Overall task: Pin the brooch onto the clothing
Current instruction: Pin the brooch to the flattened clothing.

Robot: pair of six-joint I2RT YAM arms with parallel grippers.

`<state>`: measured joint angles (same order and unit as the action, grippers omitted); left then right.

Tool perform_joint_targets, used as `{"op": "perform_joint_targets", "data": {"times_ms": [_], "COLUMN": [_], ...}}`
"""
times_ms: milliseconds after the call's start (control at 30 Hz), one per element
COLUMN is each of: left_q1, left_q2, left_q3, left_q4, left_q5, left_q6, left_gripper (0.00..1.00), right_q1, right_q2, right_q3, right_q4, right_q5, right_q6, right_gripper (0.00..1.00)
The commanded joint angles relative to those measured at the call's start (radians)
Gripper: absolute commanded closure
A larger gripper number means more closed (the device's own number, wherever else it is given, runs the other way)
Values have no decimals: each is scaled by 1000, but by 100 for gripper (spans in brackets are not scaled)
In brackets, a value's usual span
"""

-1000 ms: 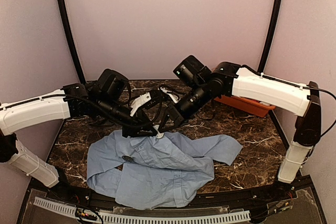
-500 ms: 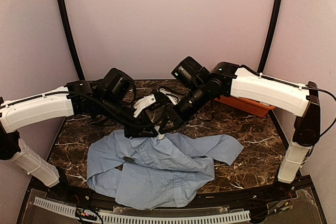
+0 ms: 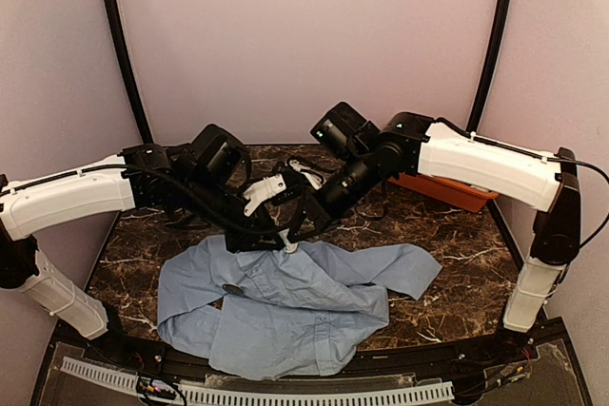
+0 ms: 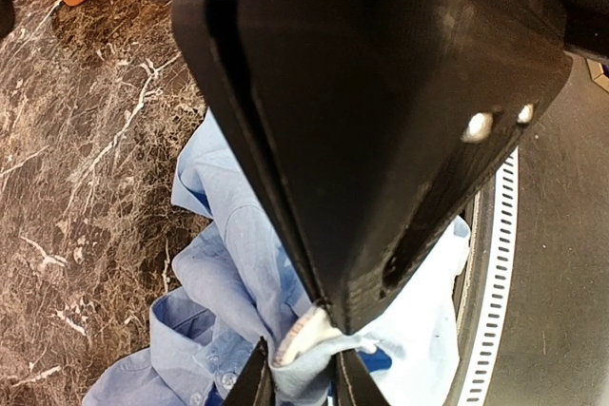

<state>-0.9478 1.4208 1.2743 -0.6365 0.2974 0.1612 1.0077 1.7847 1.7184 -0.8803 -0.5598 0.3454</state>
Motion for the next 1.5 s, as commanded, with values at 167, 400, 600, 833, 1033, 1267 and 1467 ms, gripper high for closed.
{"op": "perform_joint_targets", "data": {"times_ms": [167,400,600,833,1033,1267,1467], "left_q1": [5,14,14,14,16,24,24], "left_q2": [-110,-126,-132,-138,-184,-224,-204], "left_q3": [-40,-5,-10,-12,-34,-33,-20], "left_q4": [126,59,56,70,86,63,64], "left_q5": [24,-98,-200,-249,-190,-205,-15], "left_q6": [-11,20,21,21,28,37,67], "left_gripper": [81,80,79,69,53,42,38], "right_q1": [20,12,10,8,-5,-13,-21], "right_q2": [-58,-77,-77,-84,-86,-103,-97], "right_q3": [-23,-43,-51,-65,-76,-102,-95], "right_q4": [116,153,156,154,151,162,164], "right_q5": [-92,-128,-139,-143,-140,-152,-170], "right_q6": [12,16,17,18,30,38,38], "right_gripper": [100,100,100,100,100,100,100]}}
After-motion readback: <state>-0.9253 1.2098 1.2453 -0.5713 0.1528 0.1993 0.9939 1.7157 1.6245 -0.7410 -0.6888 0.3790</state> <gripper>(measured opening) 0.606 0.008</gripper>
